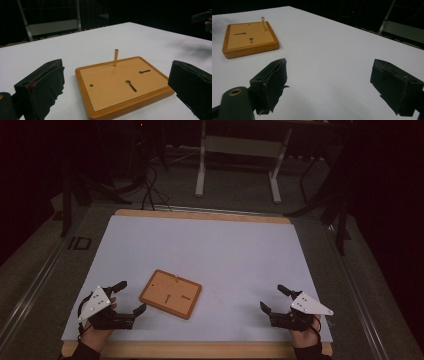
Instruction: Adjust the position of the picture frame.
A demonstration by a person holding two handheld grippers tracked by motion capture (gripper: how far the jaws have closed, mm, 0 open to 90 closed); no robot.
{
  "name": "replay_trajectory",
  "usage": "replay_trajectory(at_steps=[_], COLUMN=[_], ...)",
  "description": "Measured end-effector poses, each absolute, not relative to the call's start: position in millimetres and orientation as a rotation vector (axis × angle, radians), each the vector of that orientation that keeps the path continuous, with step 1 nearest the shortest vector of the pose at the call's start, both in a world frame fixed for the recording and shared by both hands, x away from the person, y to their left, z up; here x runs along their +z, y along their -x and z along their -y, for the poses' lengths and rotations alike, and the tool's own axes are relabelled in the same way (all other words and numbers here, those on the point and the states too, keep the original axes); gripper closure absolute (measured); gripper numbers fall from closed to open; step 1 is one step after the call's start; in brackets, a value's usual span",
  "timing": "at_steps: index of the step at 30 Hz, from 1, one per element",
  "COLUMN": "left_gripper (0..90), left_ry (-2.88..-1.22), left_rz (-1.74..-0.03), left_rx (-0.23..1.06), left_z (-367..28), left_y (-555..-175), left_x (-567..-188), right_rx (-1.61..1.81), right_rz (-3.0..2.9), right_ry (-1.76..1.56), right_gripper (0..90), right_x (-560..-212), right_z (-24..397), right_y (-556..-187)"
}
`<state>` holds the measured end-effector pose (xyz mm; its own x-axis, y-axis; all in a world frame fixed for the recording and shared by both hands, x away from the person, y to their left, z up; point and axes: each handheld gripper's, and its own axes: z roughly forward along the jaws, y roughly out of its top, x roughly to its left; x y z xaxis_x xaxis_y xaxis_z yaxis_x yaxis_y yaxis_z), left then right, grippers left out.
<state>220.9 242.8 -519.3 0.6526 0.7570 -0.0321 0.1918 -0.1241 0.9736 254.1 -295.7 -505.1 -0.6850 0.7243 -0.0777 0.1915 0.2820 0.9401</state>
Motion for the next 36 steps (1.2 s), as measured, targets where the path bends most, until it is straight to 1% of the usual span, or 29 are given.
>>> replay_trajectory(at_steps=[12,16,22,31,36], left_gripper=[0.8,0.8,0.8,0.8,0.8], left_ry=[-1.637,-1.638,-1.652,-1.641,-1.638], left_rz=[-0.780,-0.773,-0.769,-0.768,-0.768], left_rx=[0.578,0.574,0.568,0.561,0.562], left_z=[-243.9,-242.9,-240.7,-241.7,-243.3], left_y=[-219.6,-219.3,-217.4,-215.8,-214.5], left_x=[-518.3,-517.5,-516.7,-516.4,-516.4], right_rx=[1.356,1.365,1.414,1.471,1.466], right_rz=[-2.154,-2.177,-2.238,-2.323,-2.327], right_ry=[-0.796,-0.782,-0.715,-0.686,-0.611], right_gripper=[11.4,11.1,10.5,9.5,9.5], right_x=[-508.4,-504.3,-495.1,-487.2,-478.6], right_z=[291.0,284.8,269.8,239.6,223.6], right_y=[-259.3,-257.3,-252.6,-267.3,-270.1])
